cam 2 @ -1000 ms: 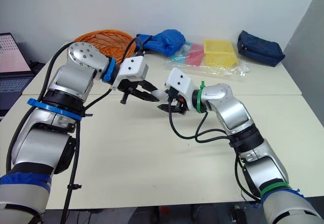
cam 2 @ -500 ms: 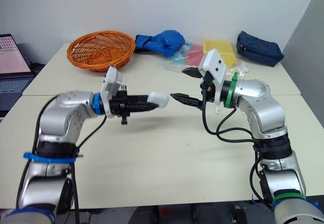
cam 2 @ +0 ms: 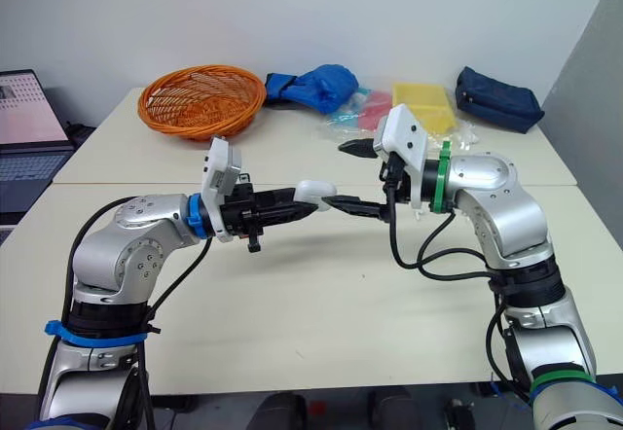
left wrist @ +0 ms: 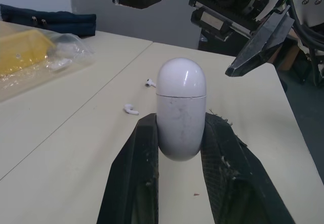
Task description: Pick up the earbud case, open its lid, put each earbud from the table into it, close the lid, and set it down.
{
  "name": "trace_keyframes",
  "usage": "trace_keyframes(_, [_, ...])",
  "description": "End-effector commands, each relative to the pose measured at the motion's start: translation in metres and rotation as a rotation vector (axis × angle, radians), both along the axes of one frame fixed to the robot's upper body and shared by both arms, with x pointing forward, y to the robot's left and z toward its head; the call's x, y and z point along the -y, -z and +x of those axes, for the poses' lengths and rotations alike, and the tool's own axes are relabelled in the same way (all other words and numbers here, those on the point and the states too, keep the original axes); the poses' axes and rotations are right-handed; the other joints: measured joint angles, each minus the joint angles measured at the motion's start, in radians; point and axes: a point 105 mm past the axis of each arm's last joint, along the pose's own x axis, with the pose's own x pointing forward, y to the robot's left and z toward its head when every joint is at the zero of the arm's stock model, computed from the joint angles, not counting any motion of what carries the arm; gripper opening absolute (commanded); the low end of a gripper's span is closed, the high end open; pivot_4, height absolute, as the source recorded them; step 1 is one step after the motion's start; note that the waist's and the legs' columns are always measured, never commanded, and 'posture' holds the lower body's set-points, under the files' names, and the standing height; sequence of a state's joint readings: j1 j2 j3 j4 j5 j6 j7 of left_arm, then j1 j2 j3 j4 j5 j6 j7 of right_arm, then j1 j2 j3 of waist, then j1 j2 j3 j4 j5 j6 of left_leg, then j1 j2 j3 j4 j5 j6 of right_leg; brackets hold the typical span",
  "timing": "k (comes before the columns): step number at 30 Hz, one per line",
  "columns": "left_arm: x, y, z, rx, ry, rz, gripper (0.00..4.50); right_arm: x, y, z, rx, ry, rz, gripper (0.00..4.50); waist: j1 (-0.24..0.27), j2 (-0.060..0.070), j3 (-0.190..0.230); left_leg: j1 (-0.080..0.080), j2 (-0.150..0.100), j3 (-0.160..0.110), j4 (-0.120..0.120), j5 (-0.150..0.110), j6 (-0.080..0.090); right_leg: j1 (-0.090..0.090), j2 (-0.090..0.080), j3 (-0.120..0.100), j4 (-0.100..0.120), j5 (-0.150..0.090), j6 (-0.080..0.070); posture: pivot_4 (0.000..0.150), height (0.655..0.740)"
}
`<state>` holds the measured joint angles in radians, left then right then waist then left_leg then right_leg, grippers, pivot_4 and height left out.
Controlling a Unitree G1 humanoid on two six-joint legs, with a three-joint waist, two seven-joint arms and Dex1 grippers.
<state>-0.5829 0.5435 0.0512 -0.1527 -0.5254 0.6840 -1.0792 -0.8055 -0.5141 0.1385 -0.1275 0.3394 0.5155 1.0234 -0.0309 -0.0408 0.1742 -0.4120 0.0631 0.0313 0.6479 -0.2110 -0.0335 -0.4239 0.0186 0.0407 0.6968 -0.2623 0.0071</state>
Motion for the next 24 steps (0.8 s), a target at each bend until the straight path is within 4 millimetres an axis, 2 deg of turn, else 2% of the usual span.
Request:
trace_keyframes(1, [0.004,-0.012,-0.005,0.049,0.029,-0.008,0.78,0.001,-0.009,-0.001,0.044,-0.003,0.001,4.48,0.0,0.0,0.0,0.0,0.0,0.0,0.0,0.0,0.0,0.0,0.0,0.0,0.0,0.0,0.0,0.15,0.74])
trace_keyframes(24, [0.013,-0.011,-0.012,0.046,0.079,-0.003,0.78,0.006,-0.014,0.015,0.02,0.08,0.028,4.48,0.0,0.0,0.0,0.0,0.0,0.0,-0.002,0.0,0.0,0.0,0.0,0.0,-0.003,0.0,0.0,0.15,0.74])
